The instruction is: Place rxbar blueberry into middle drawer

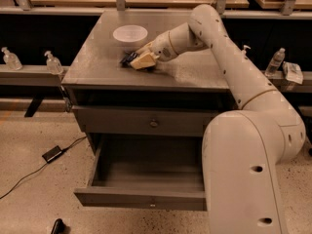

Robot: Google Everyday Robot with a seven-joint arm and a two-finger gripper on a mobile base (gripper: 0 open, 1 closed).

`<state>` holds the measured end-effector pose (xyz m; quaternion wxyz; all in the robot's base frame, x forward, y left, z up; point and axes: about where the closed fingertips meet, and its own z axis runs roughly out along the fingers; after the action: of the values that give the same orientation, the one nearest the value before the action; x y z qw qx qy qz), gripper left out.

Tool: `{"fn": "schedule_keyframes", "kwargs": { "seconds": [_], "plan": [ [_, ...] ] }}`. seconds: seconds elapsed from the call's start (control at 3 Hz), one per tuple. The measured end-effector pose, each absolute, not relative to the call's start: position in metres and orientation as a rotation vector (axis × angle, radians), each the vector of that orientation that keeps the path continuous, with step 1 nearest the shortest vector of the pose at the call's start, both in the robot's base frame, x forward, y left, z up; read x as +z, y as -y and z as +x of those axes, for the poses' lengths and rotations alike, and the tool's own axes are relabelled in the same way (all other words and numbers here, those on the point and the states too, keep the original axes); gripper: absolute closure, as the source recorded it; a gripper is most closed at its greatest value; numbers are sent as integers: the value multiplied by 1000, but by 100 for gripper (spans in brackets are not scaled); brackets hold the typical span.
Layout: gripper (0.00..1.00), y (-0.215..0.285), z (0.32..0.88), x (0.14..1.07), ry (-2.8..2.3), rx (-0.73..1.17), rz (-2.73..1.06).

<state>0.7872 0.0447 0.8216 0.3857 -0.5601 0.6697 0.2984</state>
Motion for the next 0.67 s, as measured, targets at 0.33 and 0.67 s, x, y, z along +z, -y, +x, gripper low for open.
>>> {"fn": "schedule_keyframes", "kwargs": {
  "seconds": [0.33, 0.67],
  "plan": [
    [100, -45, 787, 822, -1705, 760, -1426],
    [100, -45, 787, 822, -1705, 760, -1426]
  ]
}}
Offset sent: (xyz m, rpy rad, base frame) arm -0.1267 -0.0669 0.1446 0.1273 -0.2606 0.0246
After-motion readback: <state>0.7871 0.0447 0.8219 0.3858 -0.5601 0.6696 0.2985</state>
